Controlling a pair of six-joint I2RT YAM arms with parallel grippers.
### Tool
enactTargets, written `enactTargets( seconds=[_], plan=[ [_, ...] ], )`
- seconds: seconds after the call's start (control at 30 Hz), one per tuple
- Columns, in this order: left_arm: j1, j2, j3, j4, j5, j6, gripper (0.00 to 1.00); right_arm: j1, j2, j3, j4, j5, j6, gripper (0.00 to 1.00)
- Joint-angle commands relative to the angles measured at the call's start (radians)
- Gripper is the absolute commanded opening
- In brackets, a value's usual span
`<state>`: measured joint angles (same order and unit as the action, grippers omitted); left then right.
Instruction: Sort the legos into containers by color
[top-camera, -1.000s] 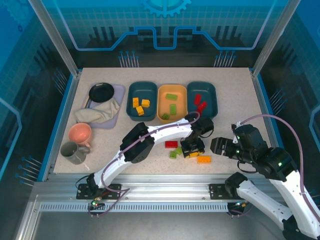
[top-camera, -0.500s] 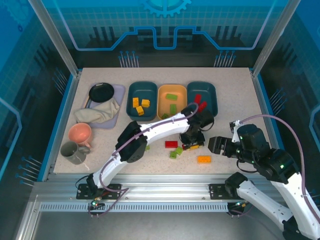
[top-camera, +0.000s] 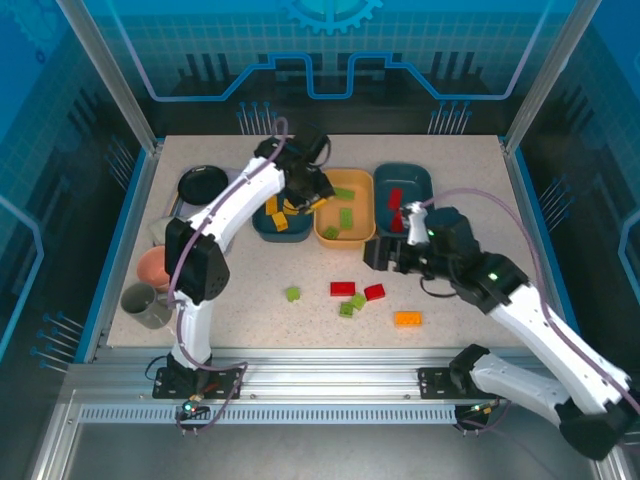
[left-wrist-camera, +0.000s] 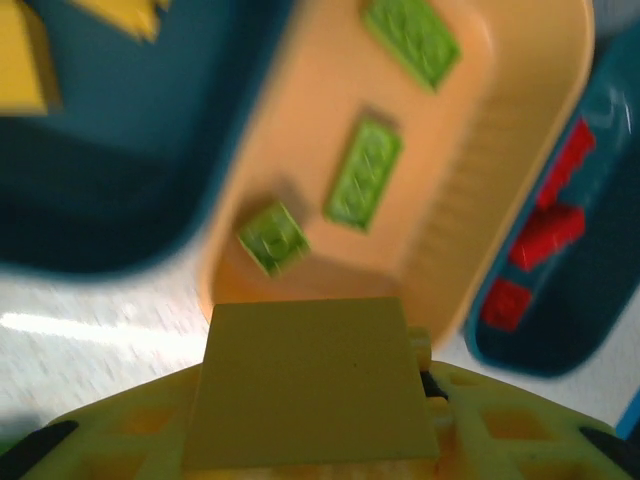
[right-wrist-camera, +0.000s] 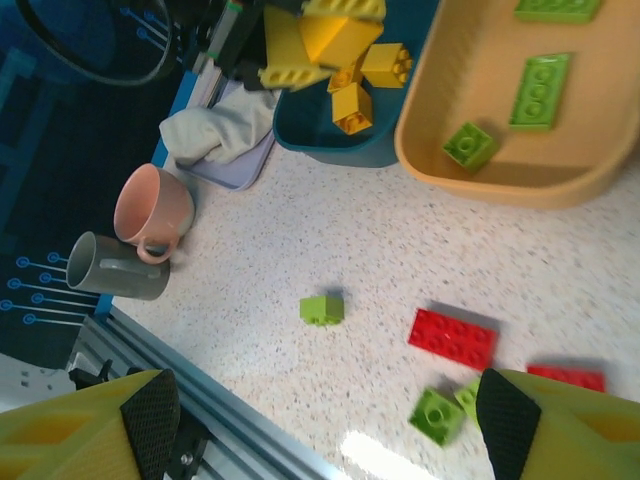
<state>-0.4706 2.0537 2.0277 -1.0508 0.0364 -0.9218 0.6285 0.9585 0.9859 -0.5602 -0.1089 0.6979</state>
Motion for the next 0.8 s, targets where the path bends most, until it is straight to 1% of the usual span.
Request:
enactTargets(
  seconds=[0.0, 0.13, 0.23, 0.4, 0.53, 0.6, 0.67, 0.77],
  plan=[
    [0.073, 0.067, 0.036, 0.029, -0.03, 0.123, 0.32, 0.027, 0.124, 0.066, 0.18, 0.037, -0.018, 0.81],
    [0.158, 0.17, 0.134, 0.023, -0.049, 0.18, 0.33, 0.022, 0.263, 0.144, 0.222, 0.051, -0.003, 0.82],
    [0.194, 0.254, 0.207, 0.031, -0.045, 0.211, 0.35, 0.012, 0.332, 0.185, 0.248, 0.064, 0.026, 0.83],
    [0.223, 0.39, 0.332, 0.021, -0.035, 0.238, 0.39, 0.004, 0.429, 0.258, 0.203, 0.047, 0.039, 0.83],
    [0.242, 0.448, 0.373, 0.021, -0.018, 0.232, 0.4, 0.003, 0.466, 0.273, 0.176, 0.037, 0.045, 0.83],
    [0.245, 0.46, 0.378, 0.019, -0.006, 0.232, 0.43, 0.002, 0.477, 0.28, 0.155, 0.04, 0.045, 0.83],
    [0.245, 0.462, 0.379, 0.015, 0.005, 0.235, 0.48, 0.002, 0.489, 0.293, 0.119, 0.052, 0.035, 0.83],
    [0.245, 0.447, 0.383, 0.003, 0.022, 0.235, 0.6, 0.003, 0.499, 0.312, 0.064, 0.078, 0.002, 0.83]
  ],
)
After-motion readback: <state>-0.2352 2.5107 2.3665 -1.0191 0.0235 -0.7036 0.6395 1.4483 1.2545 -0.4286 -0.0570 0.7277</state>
